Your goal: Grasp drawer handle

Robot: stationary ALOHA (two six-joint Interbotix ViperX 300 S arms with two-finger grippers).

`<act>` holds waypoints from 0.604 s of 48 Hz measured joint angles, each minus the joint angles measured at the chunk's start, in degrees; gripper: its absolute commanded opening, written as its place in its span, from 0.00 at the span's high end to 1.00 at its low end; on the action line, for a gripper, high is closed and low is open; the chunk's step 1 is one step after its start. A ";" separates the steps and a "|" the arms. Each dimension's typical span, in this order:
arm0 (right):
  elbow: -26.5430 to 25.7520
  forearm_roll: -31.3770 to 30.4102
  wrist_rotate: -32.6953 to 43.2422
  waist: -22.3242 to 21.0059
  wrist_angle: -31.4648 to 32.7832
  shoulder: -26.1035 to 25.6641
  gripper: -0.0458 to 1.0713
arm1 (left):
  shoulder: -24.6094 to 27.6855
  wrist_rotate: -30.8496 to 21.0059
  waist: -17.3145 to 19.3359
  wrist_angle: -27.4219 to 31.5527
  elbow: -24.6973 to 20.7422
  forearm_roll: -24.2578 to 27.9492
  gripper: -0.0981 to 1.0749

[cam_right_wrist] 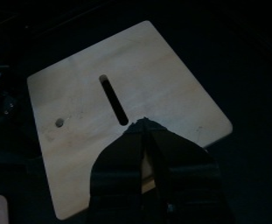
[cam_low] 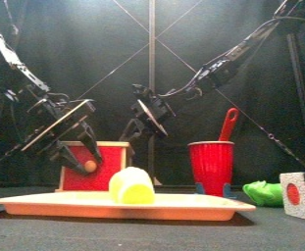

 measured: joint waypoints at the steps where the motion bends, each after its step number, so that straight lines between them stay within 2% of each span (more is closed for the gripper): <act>1: 0.00 0.00 0.00 0.00 0.09 0.00 0.59 | 0.09 0.00 0.00 0.09 0.00 0.00 0.38; 9: 0.00 0.00 0.00 0.09 0.09 0.00 0.59 | 0.00 0.00 0.18 0.79 0.00 0.00 0.43; 29: 0.00 0.00 0.00 0.09 0.18 0.00 0.59 | 0.00 0.00 0.26 1.14 0.00 0.09 0.44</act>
